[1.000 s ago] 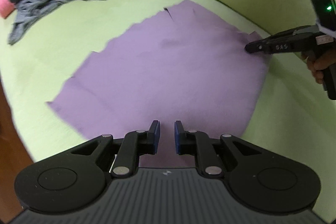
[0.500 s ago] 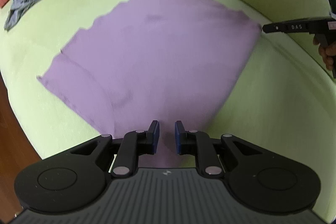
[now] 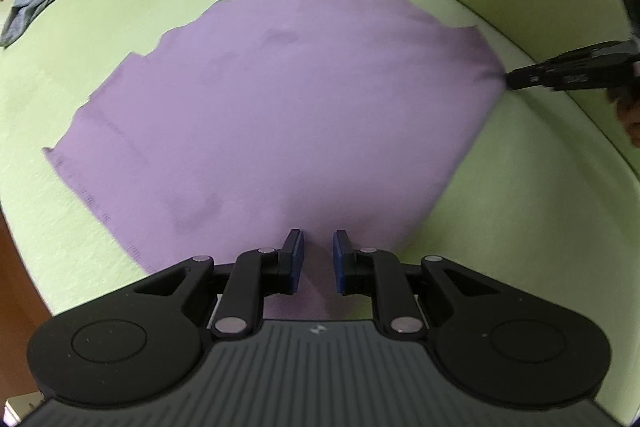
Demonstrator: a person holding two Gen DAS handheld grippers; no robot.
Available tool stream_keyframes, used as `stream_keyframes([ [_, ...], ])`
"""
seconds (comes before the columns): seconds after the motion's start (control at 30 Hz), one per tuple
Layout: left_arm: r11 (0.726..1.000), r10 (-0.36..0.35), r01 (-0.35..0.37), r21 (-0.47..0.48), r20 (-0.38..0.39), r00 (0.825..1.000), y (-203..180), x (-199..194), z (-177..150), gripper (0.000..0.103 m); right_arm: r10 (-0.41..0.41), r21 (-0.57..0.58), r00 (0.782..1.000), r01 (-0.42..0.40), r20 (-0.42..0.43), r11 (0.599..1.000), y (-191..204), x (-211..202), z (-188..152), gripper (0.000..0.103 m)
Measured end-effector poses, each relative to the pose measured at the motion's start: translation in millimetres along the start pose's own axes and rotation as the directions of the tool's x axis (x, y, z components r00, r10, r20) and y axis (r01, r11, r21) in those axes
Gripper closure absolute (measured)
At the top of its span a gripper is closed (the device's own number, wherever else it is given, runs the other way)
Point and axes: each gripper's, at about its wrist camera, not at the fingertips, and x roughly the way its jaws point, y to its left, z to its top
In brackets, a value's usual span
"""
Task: Fold clothes
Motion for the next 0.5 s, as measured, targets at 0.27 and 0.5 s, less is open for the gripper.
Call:
stream_keyframes([
  [0.27, 1.0, 0.009, -0.009, -0.005, -0.006, 1.0, -4, -1, -3, 0.085, -0.04, -0.102, 0.999, 0.039, -0.016, 0.994, 14, 7, 22, 0.094],
  [0.5, 0.999, 0.006, -0.007, -0.038, -0.005, 1.0, 15, -19, -27, 0.085, -0.023, 0.022, 0.993, 0.021, 0.113, 1.0, 25, -24, 26, 0.098],
])
